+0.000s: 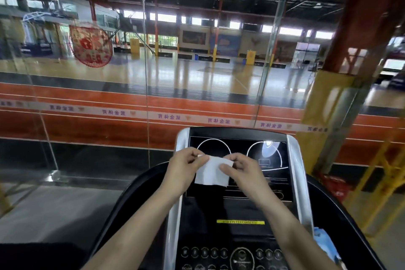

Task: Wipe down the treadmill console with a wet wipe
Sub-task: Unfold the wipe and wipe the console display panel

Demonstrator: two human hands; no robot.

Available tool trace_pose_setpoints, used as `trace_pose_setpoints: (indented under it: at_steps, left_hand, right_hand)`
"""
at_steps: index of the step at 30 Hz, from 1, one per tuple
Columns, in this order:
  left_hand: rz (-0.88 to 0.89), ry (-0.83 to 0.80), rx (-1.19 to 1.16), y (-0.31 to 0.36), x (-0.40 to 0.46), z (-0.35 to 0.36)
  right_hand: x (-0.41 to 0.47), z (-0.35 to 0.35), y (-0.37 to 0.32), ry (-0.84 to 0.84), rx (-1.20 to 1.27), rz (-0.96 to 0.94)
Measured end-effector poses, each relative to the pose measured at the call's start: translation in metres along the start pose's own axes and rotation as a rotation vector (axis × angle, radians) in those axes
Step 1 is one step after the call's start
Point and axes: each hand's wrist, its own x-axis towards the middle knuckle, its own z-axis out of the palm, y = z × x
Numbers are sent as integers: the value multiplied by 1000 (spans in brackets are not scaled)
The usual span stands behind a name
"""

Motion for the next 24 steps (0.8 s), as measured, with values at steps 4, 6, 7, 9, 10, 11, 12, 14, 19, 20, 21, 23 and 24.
trace_pose_setpoints:
  at_steps: [4,6,7,9,10,11,12,14,19,20,21,23,24]
  left_hand:
    - [16,16,27,-4,3,-1]
    - [27,22,56,-4,2,0]
    - [28,28,55,-4,1,1]
    - [9,41,24,-3,-1,5]
    - [-2,44,6,-3,-2,7]
    - [-12,47,-11,-4,-2,9]
    - [-23,49,-28,-4,-2,10]
    - [-51,48,-78,-6,-1,11]
    - [-144,20,-226,-5,-7,9]
    - [-162,8,-248,-5,-8,9]
    - [-175,-6,-271,-5,-9,8]
    - [-196,-50,-353,-3,-11,7]
    - [-210,-75,-409,0,-12,6]
  right_hand:
    - [8,6,7,86,12,64]
    - [12,9,6,165,31,50]
    - [14,11,5,212,16,30]
    - [16,17,4,283,-54,-40]
    - [16,20,2,299,-96,-89]
    - [15,23,1,308,-141,-144]
    - [15,26,1,307,-174,-196]
    - [12,28,3,278,-199,-279]
    - [6,30,10,199,-262,-363]
    - [5,32,12,181,-260,-370]
    - [5,33,15,166,-264,-379]
    - [4,36,20,152,-262,-380]
    - [3,37,22,145,-246,-365]
